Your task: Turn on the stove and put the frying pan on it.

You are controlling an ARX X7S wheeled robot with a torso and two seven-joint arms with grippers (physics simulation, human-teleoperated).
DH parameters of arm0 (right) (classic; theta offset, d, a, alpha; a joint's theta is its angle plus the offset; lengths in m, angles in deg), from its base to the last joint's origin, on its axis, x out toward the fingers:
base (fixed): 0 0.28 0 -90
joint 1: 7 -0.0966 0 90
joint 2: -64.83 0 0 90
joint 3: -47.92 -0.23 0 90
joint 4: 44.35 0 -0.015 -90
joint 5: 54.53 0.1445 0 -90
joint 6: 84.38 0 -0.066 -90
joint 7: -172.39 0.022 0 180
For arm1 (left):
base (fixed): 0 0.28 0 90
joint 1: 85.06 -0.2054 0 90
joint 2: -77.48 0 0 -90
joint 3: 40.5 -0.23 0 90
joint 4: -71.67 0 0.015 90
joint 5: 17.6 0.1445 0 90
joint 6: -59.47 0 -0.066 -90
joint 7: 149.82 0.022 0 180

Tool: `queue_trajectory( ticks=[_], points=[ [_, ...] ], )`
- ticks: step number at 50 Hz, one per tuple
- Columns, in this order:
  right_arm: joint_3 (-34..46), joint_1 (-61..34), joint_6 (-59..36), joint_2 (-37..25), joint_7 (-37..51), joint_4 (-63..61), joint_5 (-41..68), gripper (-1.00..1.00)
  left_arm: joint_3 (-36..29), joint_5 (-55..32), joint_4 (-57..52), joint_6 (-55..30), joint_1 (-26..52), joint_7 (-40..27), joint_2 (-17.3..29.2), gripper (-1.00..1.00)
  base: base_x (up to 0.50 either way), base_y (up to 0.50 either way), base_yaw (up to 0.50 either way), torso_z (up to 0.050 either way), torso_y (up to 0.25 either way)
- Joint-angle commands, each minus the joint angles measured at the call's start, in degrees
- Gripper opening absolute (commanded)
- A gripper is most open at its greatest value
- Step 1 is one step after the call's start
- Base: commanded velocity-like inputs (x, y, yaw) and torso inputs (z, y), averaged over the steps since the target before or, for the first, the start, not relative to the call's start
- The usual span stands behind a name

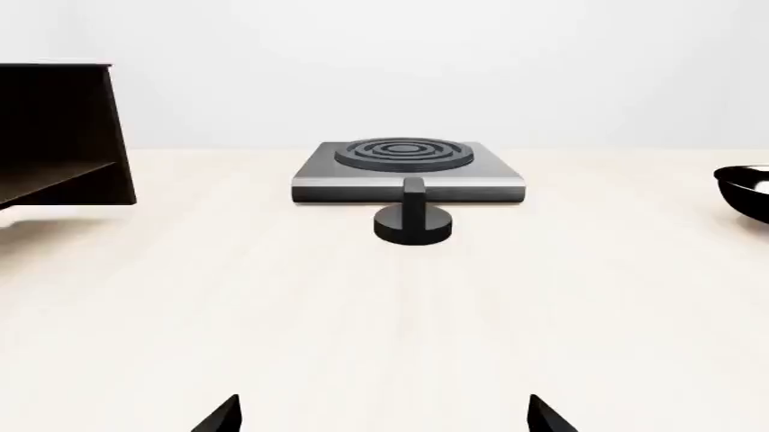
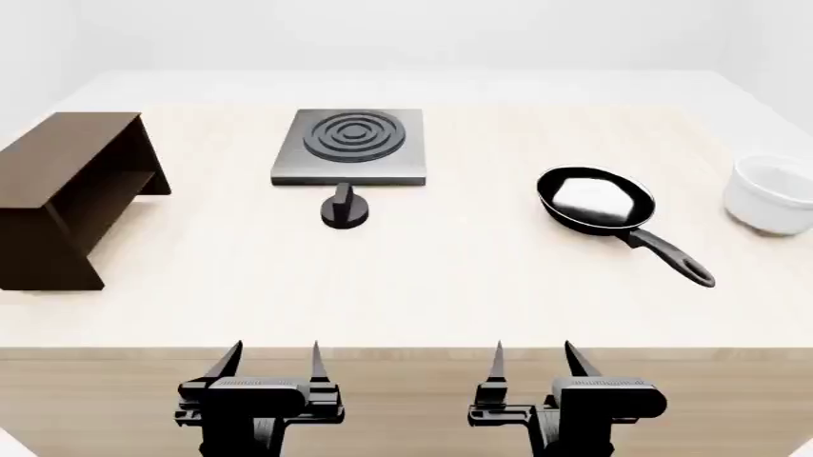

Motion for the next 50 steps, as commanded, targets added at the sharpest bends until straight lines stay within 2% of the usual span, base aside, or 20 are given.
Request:
queue_trajectory(
  ticks=[1, 14, 34, 37, 44, 50],
  points=[
    [1.4, 0.0, 0.0, -0.9, 1.4, 0.1, 0.2, 1.00, -1.0, -0.9, 0.1, 0.2, 0.0, -1.0, 0.9, 1.00, 0.00, 0.00, 0.00, 0.000, 0.000],
    [4.4, -0.2, 0.0, -3.1, 3.9, 0.0, 1.0, 1.00, -3.3, -2.1, 0.1, -0.2, 0.2, -4.4, 2.8, 1.00, 0.00, 0.00, 0.00, 0.000, 0.000],
    [5.8, 0.7, 1.4, -4.7, 7.0, -3.0, 1.2, 1.00, -4.1, -6.0, -2.4, -1.3, 0.2, -5.8, 4.5, 1.00, 0.02, 0.00, 0.00, 0.000, 0.000],
    [5.4, 0.5, -1.3, -4.9, 7.8, -5.3, 1.6, 1.00, -4.7, -4.2, -3.8, -3.0, 0.5, -7.1, 5.1, 1.00, 0.30, 0.00, 0.00, 0.000, 0.000],
    [4.7, -0.5, -10.4, -5.9, 7.3, -12.1, 4.9, 1.00, -2.6, -9.0, -8.1, -13.0, 3.0, -7.9, 5.7, 1.00, 0.49, 0.00, 0.00, 0.000, 0.000],
    [5.1, -0.5, -12.0, -6.5, 7.6, -13.8, 5.6, 1.00, -3.3, -8.9, -7.8, -12.5, 2.9, -8.3, 6.2, 1.00, 0.50, 0.00, 0.00, 0.000, 0.000]
  ],
)
